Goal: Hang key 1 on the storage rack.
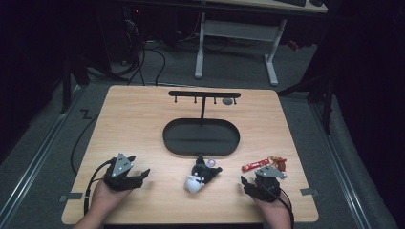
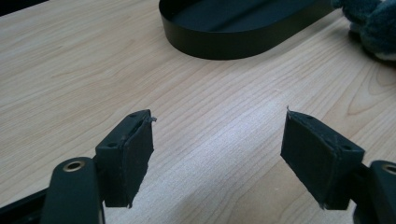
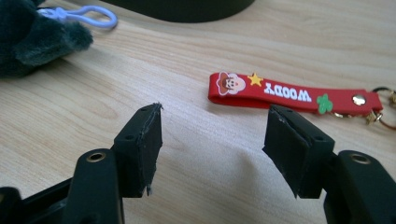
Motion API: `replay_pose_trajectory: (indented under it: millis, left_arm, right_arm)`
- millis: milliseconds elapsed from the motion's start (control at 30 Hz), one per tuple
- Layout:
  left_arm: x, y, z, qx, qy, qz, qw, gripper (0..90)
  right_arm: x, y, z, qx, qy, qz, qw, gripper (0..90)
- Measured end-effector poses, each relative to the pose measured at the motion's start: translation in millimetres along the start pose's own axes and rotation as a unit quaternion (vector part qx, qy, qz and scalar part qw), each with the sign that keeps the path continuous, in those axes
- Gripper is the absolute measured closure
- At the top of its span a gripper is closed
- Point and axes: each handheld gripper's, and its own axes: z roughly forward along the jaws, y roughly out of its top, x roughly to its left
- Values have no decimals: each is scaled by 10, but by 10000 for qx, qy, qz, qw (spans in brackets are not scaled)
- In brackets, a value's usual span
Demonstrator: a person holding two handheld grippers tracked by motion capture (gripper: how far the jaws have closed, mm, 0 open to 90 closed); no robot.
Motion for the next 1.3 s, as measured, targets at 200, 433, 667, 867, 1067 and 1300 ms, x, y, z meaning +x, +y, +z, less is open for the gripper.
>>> replay_pose_trajectory:
  millis: [200, 433, 667, 867, 1067, 1300]
  left_arm:
    - [-44, 2, 20, 32, -108, 100, 9999, 254]
    - [-67, 18, -22, -55, -142, 77, 9999, 254]
    - [-68, 1, -5, -17, -167, 93, 9998, 254]
    - [-65, -8, -14, -18, -166, 100, 9998, 251]
    - [-64, -11, -9, -9, -184, 113, 9998, 250]
    - [-79, -10, -5, 7, -214, 169, 9996, 249]
  right_arm:
    - [5, 44, -66, 291, -100, 26, 9995, 370]
    - [-15, 98, -97, 587, -139, 26, 9982, 363]
    - [-14, 166, -102, 776, -41, -72, 9970, 355]
    - [13, 189, -87, 1003, 38, -195, 9948, 344]
    - [17, 213, -119, 1209, 96, -296, 9922, 337]
    - [3, 229, -153, 1471, 94, -410, 9882, 333]
